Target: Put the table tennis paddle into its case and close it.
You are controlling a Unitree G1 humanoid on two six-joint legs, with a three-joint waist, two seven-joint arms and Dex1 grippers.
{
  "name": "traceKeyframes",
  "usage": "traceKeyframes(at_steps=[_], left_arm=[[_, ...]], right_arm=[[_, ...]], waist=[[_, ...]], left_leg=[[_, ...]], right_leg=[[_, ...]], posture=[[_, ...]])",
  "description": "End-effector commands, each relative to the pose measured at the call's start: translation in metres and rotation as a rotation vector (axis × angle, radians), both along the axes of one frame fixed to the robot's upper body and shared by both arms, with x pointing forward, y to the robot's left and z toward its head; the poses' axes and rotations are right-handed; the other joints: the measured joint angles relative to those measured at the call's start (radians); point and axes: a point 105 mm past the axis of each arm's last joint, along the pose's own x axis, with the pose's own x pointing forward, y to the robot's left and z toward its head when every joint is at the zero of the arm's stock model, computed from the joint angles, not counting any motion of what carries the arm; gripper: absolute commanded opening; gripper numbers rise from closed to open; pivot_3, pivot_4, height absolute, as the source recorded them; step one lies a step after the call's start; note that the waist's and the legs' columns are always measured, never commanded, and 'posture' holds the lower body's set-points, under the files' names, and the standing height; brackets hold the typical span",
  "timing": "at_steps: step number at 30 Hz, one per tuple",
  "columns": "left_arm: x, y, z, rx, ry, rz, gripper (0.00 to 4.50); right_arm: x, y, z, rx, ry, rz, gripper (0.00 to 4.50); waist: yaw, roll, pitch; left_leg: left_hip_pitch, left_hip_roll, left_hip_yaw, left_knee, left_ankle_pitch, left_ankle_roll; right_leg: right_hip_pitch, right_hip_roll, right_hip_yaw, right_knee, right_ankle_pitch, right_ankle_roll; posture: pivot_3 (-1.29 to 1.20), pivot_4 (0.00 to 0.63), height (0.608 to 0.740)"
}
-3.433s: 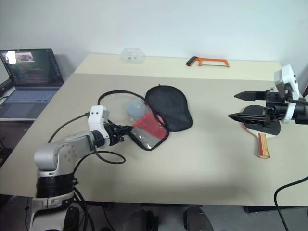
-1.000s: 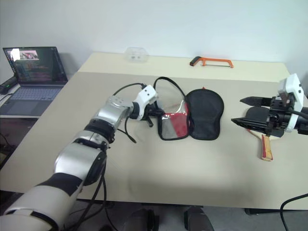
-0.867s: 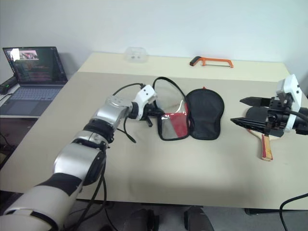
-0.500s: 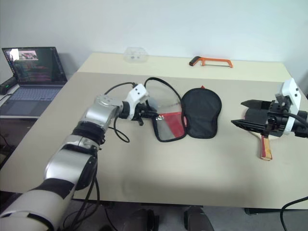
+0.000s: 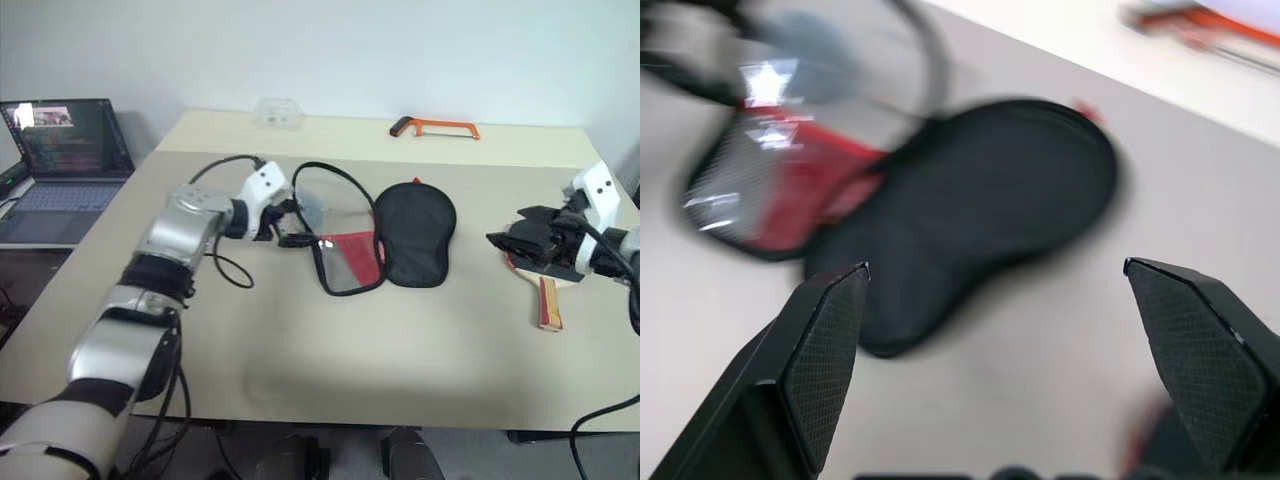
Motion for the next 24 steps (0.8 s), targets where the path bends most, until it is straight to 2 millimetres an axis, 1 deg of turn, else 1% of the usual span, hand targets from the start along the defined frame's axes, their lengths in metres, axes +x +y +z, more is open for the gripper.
traceKeyframes(at_steps=[1,4,6,8,9,11,12,13,14,15,16,17,21,22,24], left_arm=[[-0.011,0.012,0.021,0.068,-0.089,-0.054,4.48],[-0.019,0.017,0.03,0.061,-0.106,-0.063,4.48],[-0.026,0.02,0.036,0.049,-0.111,-0.081,4.48],[-0.034,0.024,0.039,0.046,-0.112,-0.108,4.48],[-0.037,0.025,0.04,0.046,-0.112,-0.115,4.48],[-0.044,0.028,0.049,0.028,-0.141,-0.144,4.48],[-0.048,0.029,0.056,0.014,-0.158,-0.162,4.48],[-0.052,0.028,0.068,-0.039,-0.17,-0.171,4.48],[-0.054,0.026,0.083,-0.107,-0.186,-0.169,4.48],[-0.057,0.024,0.094,-0.146,-0.2,-0.178,4.48],[-0.062,0.022,0.099,-0.157,-0.199,-0.204,4.48],[-0.067,0.021,0.099,-0.149,-0.192,-0.233,4.48],[-0.082,0.013,0.075,-0.111,-0.099,-0.318,4.48],[-0.084,0.012,0.07,-0.104,-0.09,-0.324,4.48],[-0.083,0.01,0.068,-0.127,-0.088,-0.306,4.48]], right_arm=[[-0.001,-0.014,0.007,-0.019,0.001,-0.174,4.5],[-0.002,-0.022,-0.005,-0.028,0.046,-0.264,4.5],[-0.001,-0.034,-0.014,-0.024,0.081,-0.363,4.5],[-0.002,-0.049,-0.022,-0.034,0.112,-0.481,4.5],[-0.002,-0.054,-0.024,-0.035,0.117,-0.517,4.5],[-0.006,-0.064,-0.021,-0.039,0.111,-0.587,4.5],[-0.008,-0.069,-0.017,-0.02,0.11,-0.622,4.5],[-0.009,-0.072,-0.014,-0.01,0.109,-0.648,4.5],[-0.011,-0.076,-0.012,-0.029,0.114,-0.668,4.5],[-0.013,-0.078,-0.013,-0.042,0.126,-0.682,4.5],[-0.016,-0.078,-0.019,-0.05,0.16,-0.694,4.5],[-0.018,-0.079,-0.025,-0.062,0.191,-0.706,4.5],[-0.023,-0.069,-0.046,-0.032,0.253,-0.712,4.5],[-0.024,-0.068,-0.05,-0.019,0.262,-0.72,4.5],[-0.025,-0.068,-0.058,-0.002,0.274,-0.742,4.5]], waist=[[-0.001,0.0,0.0],[0.002,0.0,0.0],[0.004,0.0,0.0],[0.004,0.0,0.0],[0.004,0.0,0.0],[0.004,0.0,0.0],[0.005,0.0,0.0],[0.005,0.0,0.0],[0.005,0.0,0.0],[0.005,0.0,0.0],[0.005,0.0,0.0],[0.004,0.0,0.0],[0.0,0.001,-0.001],[-0.003,0.001,-0.001],[-0.005,0.001,-0.001]], left_leg=[[0.0,0.0,0.0,0.0,0.0,0.0],[-0.001,0.0,0.0,0.0,0.0,0.0],[-0.001,0.0,0.0,0.0,0.0,0.0],[-0.001,0.0,0.0,0.001,0.0,0.0],[-0.001,0.0,0.0,0.0,0.0,0.0],[-0.001,0.0,0.0,0.0,0.0,0.0],[-0.001,0.0,0.0,0.0,0.0,0.0],[-0.001,0.0,0.0,0.0,0.0,0.0],[-0.001,0.0,0.0,0.0,0.0,0.0],[-0.001,0.0,0.0,0.0,0.0,0.0],[-0.001,0.0,0.0,0.0,0.0,0.0],[-0.001,0.0,0.0,0.0,0.0,0.001],[-0.001,0.0,0.0,-0.001,0.0,0.0],[0.0,0.0,0.0,-0.001,0.0,0.0],[0.0,0.0,0.0,-0.001,0.0,0.0]], right_leg=[[0.0,0.0,0.0,0.0,0.0,0.0],[0.0,0.0,0.0,0.0,0.0,0.0],[0.0,0.0,0.0,0.0,0.0,0.0],[0.0,-0.001,-0.001,0.0,0.0,0.0],[0.0,-0.001,0.0,0.0,0.0,0.0],[-0.001,-0.001,0.0,0.0,0.0,0.0],[-0.001,-0.001,0.0,0.0,0.0,0.0],[-0.001,0.0,0.0,0.0,0.0,0.0],[-0.001,0.0,0.0,0.0,0.0,0.0],[-0.001,0.0,0.0,0.0,0.0,0.0],[-0.001,0.0,0.0,0.0,0.0,0.0],[-0.001,0.0,0.0,0.0,0.0,0.0],[-0.001,0.0,0.0,0.0,0.0,0.0],[-0.001,0.0,0.0,0.0,0.0,0.0],[-0.001,0.0,0.001,0.001,0.0,0.0]], posture=[[0.0,0.15,0.74],[0.0,0.15,0.74],[0.0,0.15,0.74],[0.0,0.15,0.74],[0.0,0.15,0.74],[0.0,0.15,0.74],[0.0,0.15,0.74],[0.0,0.15,0.74],[0.0,0.15,0.74],[0.0,0.15,0.74],[0.0,0.15,0.74],[0.0,0.15,0.74],[0.0,0.15,0.74],[0.0,0.15,0.74],[0.0,0.15,0.74]])
